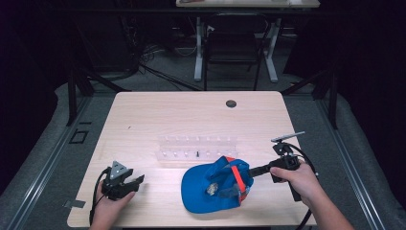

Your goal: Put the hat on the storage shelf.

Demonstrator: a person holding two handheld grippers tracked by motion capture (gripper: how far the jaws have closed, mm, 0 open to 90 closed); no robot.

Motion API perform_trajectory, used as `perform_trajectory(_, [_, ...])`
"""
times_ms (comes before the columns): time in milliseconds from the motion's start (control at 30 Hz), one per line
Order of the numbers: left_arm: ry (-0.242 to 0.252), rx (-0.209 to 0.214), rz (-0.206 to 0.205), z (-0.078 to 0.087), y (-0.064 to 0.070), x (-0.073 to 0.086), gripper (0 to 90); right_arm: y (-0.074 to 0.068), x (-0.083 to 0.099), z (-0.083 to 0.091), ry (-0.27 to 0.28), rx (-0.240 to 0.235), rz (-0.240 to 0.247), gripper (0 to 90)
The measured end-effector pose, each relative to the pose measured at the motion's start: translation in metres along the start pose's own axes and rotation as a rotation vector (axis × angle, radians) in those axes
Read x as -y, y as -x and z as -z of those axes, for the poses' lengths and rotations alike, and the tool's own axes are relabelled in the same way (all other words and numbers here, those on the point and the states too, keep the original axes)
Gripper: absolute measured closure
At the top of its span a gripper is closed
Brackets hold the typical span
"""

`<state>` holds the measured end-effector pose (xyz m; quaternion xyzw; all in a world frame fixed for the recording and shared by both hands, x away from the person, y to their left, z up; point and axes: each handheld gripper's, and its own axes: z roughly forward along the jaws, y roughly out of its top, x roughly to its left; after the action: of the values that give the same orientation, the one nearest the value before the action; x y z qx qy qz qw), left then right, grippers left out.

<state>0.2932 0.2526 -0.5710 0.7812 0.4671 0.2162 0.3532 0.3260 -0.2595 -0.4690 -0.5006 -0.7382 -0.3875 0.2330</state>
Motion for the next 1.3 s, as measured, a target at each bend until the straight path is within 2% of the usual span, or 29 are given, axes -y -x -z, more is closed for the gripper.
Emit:
perform_trajectory(167, [0.000, 0.000, 0.000, 0.000, 0.000, 0.000, 47.0, -0.011, -0.004, 0.006, 0.031, -0.053, 0.024, 90.0])
perform_trajectory(467, [0.010, -0.004, 0.005, 0.000, 0.000, 0.000, 47.0, -0.036, -0.015, 0.014, 0.072, -0.104, 0.076, 90.0])
perform_trajectory(633, [0.014, -0.002, 0.004, 0.002, 0.000, 0.000, 47.1, -0.046, -0.021, 0.016, 0.091, -0.132, 0.114, 90.0])
perform_trajectory(833, [0.011, -0.001, 0.000, 0.001, 0.001, 0.000, 47.1, -0.056, -0.028, 0.018, 0.096, -0.174, 0.130, 90.0])
perform_trajectory(1100, [0.015, 0.001, -0.002, 0.002, 0.002, -0.001, 47.1, -0.074, -0.038, 0.026, 0.127, -0.194, 0.167, 90.0])
perform_trajectory(1300, [0.016, 0.003, -0.008, 0.002, 0.002, -0.001, 47.1, -0.083, -0.046, 0.029, 0.140, -0.197, 0.175, 90.0])
